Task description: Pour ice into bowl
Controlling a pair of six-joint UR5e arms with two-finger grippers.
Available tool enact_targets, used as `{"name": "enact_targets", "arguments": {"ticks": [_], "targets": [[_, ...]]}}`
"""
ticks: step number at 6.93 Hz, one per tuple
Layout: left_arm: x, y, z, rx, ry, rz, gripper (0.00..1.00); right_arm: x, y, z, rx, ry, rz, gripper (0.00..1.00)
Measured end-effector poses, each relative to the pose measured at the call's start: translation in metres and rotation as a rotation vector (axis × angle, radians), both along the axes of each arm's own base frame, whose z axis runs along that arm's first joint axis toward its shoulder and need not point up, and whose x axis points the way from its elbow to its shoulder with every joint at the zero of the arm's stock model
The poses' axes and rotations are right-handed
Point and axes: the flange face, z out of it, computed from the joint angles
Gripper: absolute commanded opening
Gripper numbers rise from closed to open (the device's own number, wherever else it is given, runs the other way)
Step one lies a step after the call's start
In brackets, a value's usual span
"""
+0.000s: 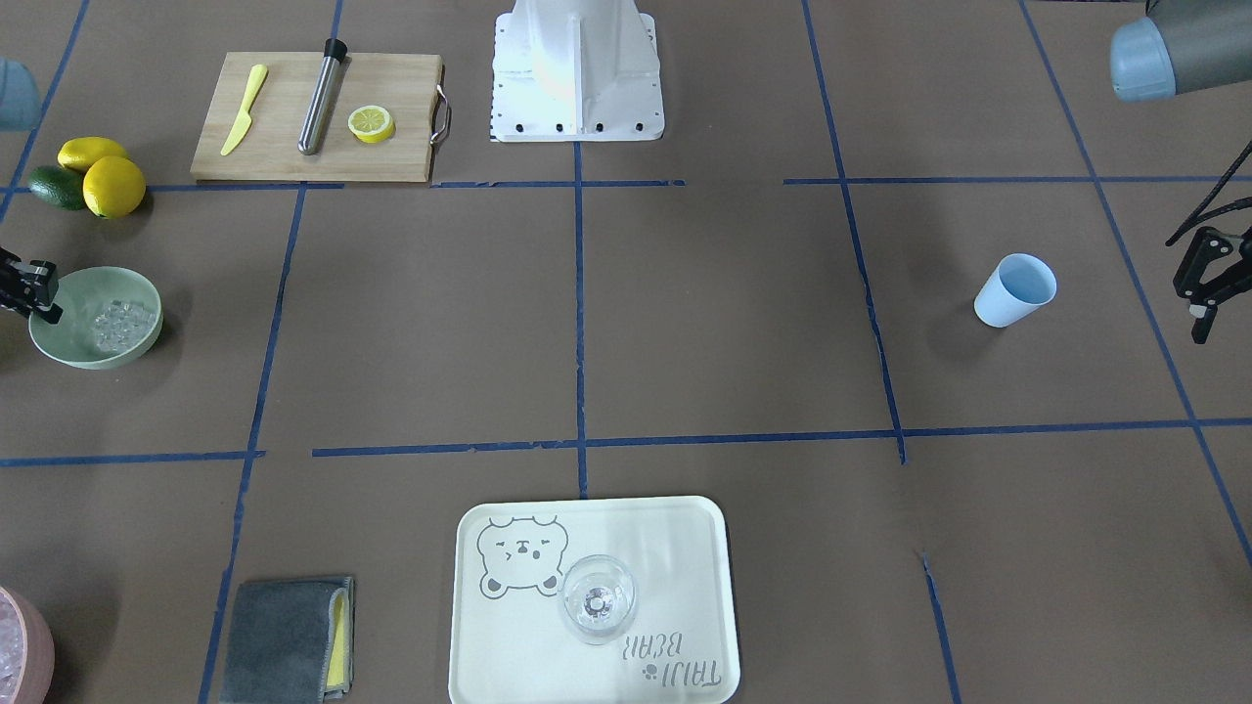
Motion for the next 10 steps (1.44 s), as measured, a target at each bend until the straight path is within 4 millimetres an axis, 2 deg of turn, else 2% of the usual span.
{"name": "enact_targets", "arguments": {"ticks": [1, 3, 5, 6, 7, 8, 10], "targets": [[-0.002, -0.001, 0.006, -0.034, -0.011, 0.003, 1.0, 0.009, -0.001, 0.003, -0.001, -0.004, 0.002, 1.0], [-0.019, -0.003, 0.02, -0.121, -0.023, 0.069, 1.0, 0.039, -0.009, 0.014, 0.044, 0.044, -0.037, 1.0], [-0.052, -0.005, 0.032, -0.219, -0.018, 0.115, 1.0, 0.087, -0.022, 0.025, 0.107, 0.109, -0.142, 1.0], [-0.075, -0.004, 0.04, -0.304, 0.034, 0.128, 1.0, 0.114, -0.028, 0.027, 0.138, 0.118, -0.183, 1.0], [-0.098, 0.002, 0.054, -0.371, 0.096, 0.15, 1.0, 0.138, -0.028, 0.029, 0.152, 0.095, -0.197, 1.0], [-0.116, 0.013, 0.077, -0.413, 0.127, 0.171, 1.0, 0.157, -0.022, 0.034, 0.143, 0.042, -0.18, 1.0], [-0.132, 0.045, 0.127, -0.493, 0.149, 0.179, 1.0, 0.181, -0.011, 0.038, 0.131, -0.02, -0.134, 1.0]]}}
